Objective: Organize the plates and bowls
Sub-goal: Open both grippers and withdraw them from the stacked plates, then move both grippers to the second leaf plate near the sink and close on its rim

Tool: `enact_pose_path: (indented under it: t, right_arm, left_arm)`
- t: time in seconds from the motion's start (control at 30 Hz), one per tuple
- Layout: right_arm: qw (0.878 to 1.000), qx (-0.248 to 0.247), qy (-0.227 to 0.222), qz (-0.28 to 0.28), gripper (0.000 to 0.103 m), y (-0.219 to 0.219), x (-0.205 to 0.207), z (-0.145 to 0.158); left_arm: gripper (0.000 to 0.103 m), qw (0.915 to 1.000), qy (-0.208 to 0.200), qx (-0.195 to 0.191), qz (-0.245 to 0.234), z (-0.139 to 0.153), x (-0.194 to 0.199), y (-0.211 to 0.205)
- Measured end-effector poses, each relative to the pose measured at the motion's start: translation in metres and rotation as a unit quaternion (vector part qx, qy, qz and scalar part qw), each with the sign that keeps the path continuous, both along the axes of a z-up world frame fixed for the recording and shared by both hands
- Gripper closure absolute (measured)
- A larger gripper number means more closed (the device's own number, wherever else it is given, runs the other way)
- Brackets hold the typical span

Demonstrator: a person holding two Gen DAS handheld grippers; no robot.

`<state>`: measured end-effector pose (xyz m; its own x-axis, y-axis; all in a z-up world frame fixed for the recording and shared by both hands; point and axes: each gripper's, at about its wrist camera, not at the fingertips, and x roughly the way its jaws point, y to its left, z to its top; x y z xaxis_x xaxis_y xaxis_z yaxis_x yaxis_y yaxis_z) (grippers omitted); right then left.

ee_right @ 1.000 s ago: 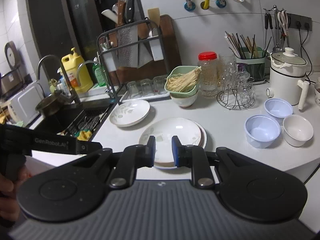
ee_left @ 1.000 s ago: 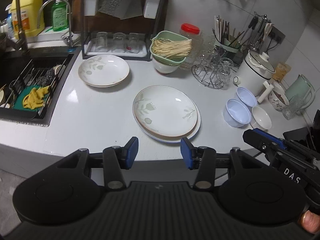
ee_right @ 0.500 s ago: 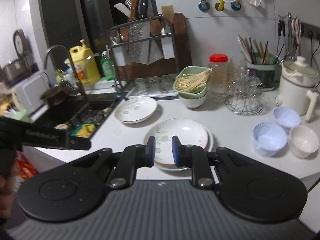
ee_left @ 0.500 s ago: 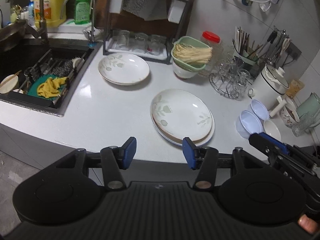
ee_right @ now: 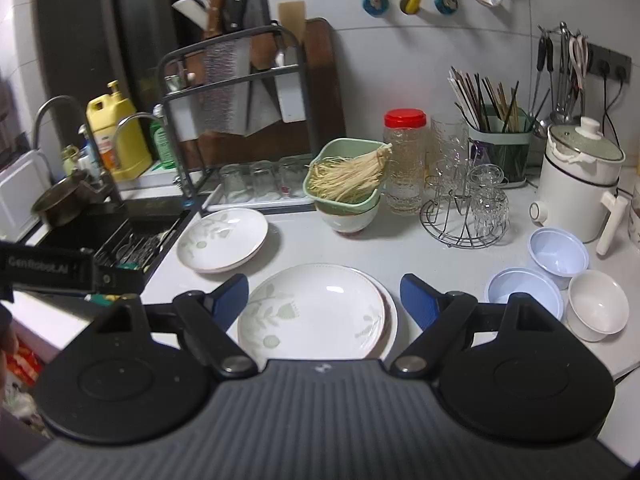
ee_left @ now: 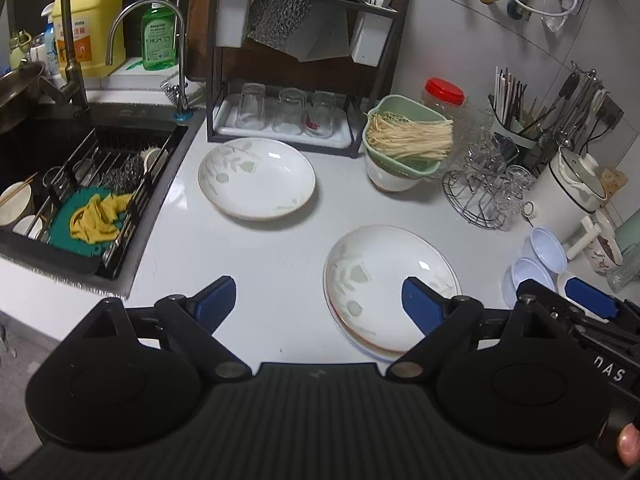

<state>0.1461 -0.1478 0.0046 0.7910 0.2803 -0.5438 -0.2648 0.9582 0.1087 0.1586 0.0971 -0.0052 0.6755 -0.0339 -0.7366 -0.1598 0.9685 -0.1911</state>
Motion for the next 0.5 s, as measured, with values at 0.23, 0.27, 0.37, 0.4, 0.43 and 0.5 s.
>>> enact_pose_path:
  t: [0.23, 0.27, 0.37, 0.4, 0.43, 0.5]
  right_arm:
    - [1.0, 0.002, 0.021, 0.002, 0.019, 0.02, 0.033, -0.007]
    - [1.0, 0.001, 0.026, 0.002, 0.019, 0.024, 0.038, -0.009]
    - [0.999, 0.004, 0.036, 0.0, 0.019, 0.036, 0.053, -0.014]
    - [0.999, 0.005, 0.038, 0.001, 0.019, 0.04, 0.057, -0.016]
    - [0.999, 0.006, 0.04, 0.002, 0.019, 0.043, 0.062, -0.017]
    - [0.999, 0.003, 0.046, 0.004, 0.019, 0.053, 0.072, -0.022]
  left_arm:
    - [0.009, 0.9998, 0.01, -0.014, -0.01, -0.014, 0.05, 0.023]
    - [0.009, 0.9997, 0.013, -0.016, -0.011, -0.017, 0.058, 0.027]
    - [0.009, 0.9995, 0.019, -0.021, -0.013, -0.026, 0.078, 0.041]
    - [0.009, 0.9995, 0.019, -0.021, -0.013, -0.028, 0.084, 0.046]
    - [0.009, 0.9995, 0.02, -0.021, -0.014, -0.031, 0.09, 0.051]
    - [0.009, 0.9994, 0.023, -0.021, -0.015, -0.036, 0.1, 0.06]
